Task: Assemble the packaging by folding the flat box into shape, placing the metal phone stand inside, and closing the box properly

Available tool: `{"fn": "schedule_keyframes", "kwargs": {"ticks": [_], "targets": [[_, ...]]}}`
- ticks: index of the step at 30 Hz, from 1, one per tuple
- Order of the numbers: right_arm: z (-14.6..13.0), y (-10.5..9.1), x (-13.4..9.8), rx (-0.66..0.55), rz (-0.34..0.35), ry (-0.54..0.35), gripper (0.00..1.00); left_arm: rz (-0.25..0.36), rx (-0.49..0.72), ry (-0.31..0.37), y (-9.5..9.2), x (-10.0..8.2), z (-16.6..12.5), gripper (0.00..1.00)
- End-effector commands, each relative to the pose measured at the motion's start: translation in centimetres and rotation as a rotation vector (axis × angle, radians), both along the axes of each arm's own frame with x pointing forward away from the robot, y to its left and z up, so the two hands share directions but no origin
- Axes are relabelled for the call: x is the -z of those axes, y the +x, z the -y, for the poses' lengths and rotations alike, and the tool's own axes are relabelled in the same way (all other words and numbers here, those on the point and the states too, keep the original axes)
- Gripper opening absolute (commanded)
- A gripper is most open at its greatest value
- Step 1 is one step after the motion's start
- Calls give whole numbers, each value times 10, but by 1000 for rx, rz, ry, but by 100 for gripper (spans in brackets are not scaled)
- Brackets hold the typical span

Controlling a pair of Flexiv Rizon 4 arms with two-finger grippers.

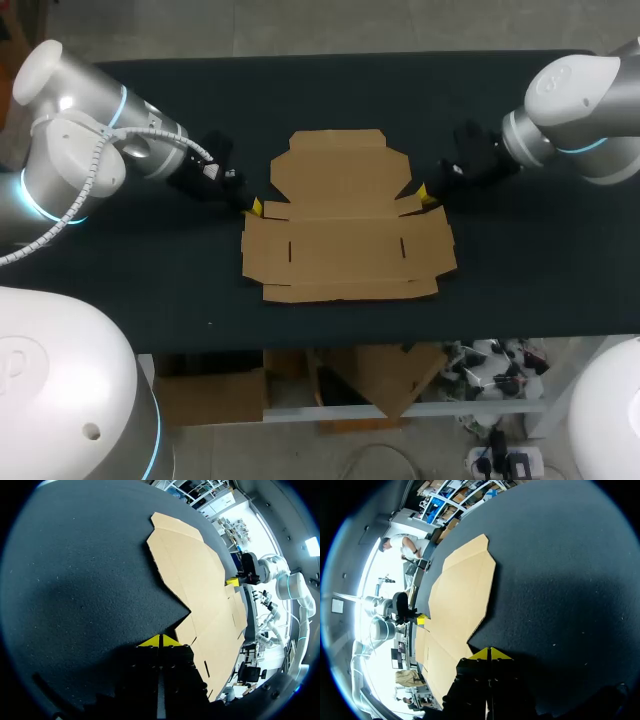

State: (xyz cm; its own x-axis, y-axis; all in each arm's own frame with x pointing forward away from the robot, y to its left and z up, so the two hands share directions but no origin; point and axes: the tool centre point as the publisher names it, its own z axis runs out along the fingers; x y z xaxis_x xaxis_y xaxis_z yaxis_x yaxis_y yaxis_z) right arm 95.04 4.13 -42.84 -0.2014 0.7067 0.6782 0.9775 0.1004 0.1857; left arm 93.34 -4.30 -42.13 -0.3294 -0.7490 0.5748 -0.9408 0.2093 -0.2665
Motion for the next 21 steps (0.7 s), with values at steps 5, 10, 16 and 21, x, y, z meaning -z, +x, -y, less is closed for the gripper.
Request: {"fn": "schedule_keyframes", "kwargs": {"ticks": [5,10,16,21], "targets": [[-4,1,3,1,-8,1,0,-11,5,2,2,11,5,0],[-6,1,1,1,-5,2,0,-3,3,-3,1,8,5,0],[-8,1,-2,5,1,-3,0,5,5,-4,-1,4,7,0],[-8,0,-2,9,0,-6,0,7,16,-5,-3,3,10,0]]}}
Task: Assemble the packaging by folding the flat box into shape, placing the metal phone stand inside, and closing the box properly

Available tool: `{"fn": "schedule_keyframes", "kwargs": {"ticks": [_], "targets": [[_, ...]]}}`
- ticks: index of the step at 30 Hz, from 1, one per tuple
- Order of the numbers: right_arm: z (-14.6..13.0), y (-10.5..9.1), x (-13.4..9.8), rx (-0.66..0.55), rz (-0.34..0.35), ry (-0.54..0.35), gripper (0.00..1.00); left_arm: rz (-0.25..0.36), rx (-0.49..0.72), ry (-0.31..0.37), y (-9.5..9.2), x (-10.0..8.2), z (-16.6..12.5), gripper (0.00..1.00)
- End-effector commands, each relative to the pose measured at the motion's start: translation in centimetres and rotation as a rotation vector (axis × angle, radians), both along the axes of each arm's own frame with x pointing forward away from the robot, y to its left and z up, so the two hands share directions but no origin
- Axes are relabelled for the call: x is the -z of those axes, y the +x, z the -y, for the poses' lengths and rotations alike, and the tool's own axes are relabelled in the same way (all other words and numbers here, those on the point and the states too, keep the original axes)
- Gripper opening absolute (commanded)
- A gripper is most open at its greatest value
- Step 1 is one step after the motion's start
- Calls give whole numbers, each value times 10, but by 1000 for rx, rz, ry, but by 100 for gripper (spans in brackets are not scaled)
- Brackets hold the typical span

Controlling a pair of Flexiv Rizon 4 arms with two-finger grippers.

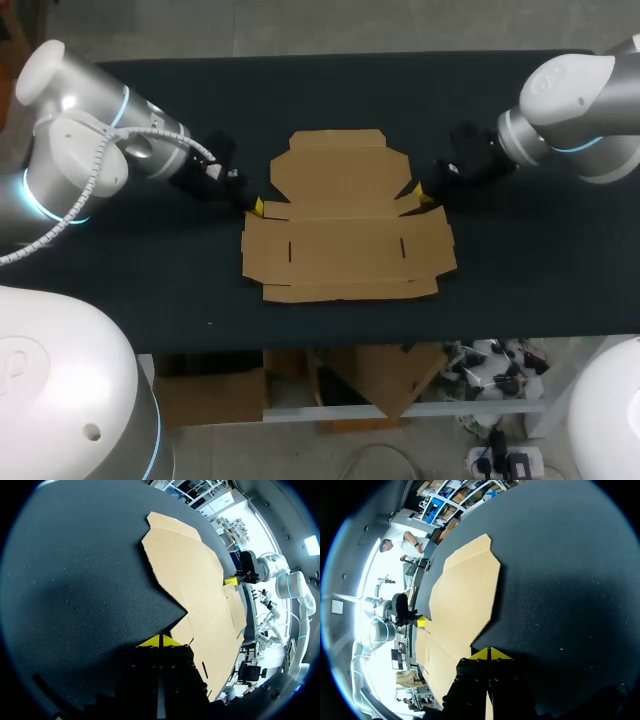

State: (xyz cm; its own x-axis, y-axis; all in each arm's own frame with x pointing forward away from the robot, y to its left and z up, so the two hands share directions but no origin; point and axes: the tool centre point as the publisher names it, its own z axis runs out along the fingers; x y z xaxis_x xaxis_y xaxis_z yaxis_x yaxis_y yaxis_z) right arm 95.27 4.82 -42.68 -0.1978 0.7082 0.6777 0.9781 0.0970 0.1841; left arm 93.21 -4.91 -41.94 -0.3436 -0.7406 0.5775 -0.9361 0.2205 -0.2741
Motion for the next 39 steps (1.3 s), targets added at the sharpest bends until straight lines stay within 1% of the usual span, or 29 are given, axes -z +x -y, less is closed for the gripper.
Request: {"fn": "schedule_keyframes", "kwargs": {"ticks": [1,11,25,33,39], "targets": [[-2,-2,-1,5,1,-5,0,1,3,0,-2,5,4,0],[-3,-4,-2,16,0,-14,0,10,-6,-9,-3,1,6,0],[-8,-4,-6,27,4,-28,0,22,-8,20,-2,-6,10,0],[-10,-7,-9,50,-9,-47,0,16,-17,38,-1,-7,11,0],[-11,-8,-12,69,-15,-62,0,24,-36,57,-2,-9,12,0]]}}
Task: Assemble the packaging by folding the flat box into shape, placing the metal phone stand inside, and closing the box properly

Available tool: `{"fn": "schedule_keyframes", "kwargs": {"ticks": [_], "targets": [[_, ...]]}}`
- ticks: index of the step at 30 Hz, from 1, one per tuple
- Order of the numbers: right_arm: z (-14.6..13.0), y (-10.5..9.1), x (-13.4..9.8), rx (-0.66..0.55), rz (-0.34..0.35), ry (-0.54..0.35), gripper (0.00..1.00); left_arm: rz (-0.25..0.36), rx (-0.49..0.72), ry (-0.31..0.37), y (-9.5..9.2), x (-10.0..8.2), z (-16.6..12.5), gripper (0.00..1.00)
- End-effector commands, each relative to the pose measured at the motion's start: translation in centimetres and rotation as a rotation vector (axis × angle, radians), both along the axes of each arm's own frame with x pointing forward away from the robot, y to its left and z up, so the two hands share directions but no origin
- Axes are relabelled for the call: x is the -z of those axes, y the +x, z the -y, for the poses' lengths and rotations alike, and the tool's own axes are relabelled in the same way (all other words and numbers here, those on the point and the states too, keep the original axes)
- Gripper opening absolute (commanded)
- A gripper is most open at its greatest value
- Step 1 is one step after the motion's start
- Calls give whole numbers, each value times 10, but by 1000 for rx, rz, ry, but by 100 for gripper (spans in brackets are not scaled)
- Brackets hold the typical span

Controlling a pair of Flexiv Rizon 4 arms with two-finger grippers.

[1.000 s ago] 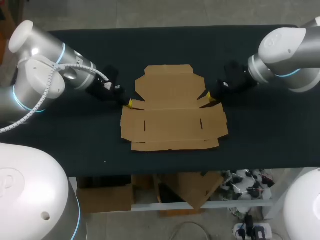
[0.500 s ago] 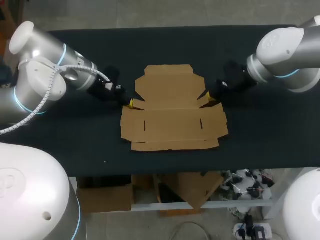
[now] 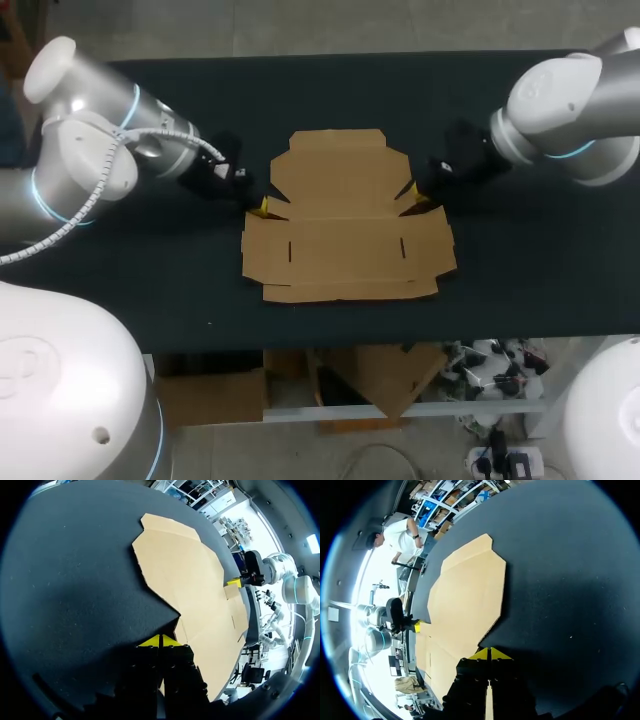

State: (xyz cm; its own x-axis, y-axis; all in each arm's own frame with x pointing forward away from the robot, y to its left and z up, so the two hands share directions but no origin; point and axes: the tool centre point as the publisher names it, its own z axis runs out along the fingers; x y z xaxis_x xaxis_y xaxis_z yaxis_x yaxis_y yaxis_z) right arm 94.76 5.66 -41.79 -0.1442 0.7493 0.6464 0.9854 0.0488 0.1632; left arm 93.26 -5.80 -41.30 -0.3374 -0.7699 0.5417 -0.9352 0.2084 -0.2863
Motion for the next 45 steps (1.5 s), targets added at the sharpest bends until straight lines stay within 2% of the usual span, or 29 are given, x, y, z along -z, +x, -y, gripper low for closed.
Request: {"fn": "schedule_keyframes", "kwargs": {"ticks": [1,15,29,45], "targets": [[-3,-3,-4,13,1,-16,0,4,-19,25,-2,-4,3,0],[-5,-4,-5,41,-17,-37,0,43,-45,54,-7,-11,8,0],[-8,-6,-7,68,-47,-39,0,57,-48,70,-9,-13,14,0],[-14,-7,-9,128,-62,-88,0,77,-70,101,-10,-17,21,0]]}}
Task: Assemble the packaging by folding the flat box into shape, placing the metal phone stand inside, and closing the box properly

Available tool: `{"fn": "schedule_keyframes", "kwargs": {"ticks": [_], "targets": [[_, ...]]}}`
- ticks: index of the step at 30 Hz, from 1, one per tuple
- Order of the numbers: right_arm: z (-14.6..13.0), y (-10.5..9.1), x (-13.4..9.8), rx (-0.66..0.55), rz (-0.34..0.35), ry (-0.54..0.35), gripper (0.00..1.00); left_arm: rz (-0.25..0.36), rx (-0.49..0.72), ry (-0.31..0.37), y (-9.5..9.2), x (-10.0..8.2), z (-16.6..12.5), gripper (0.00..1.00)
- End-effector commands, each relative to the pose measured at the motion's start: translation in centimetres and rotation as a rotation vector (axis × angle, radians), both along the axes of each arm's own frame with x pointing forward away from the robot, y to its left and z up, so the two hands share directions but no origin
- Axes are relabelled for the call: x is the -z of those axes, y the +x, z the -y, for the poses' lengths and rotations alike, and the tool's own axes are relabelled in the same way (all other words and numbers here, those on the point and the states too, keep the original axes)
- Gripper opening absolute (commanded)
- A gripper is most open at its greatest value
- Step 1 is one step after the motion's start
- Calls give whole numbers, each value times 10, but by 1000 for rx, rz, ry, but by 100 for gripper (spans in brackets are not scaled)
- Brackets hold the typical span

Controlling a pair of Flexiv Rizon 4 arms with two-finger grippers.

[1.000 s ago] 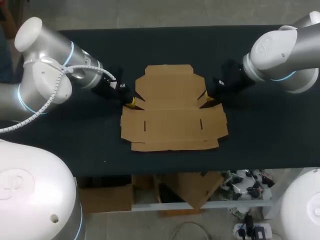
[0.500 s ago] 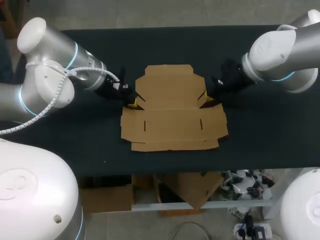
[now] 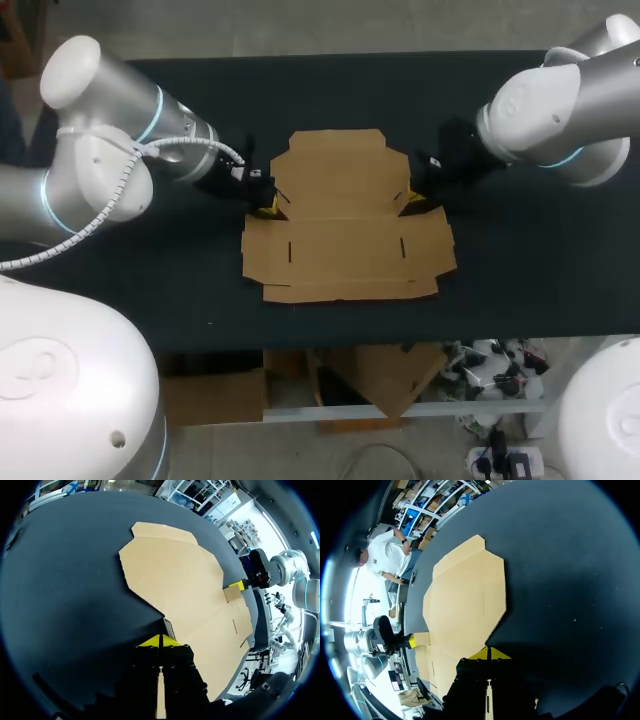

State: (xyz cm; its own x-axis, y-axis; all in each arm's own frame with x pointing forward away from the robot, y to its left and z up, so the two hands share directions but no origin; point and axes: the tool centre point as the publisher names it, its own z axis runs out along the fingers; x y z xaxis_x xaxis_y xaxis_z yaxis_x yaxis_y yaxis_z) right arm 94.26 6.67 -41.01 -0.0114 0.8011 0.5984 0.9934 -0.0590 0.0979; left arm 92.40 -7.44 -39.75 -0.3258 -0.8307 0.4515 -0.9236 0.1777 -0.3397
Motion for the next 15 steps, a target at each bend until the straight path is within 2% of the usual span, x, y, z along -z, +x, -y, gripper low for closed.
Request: {"fn": "schedule_keyframes", "kwargs": {"ticks": [1,15], "targets": [[-4,-2,-2,12,3,-23,0,3,-10,19,-1,-1,5,0],[-6,-4,-3,12,1,-27,0,12,-13,29,-1,-2,9,0]]}}
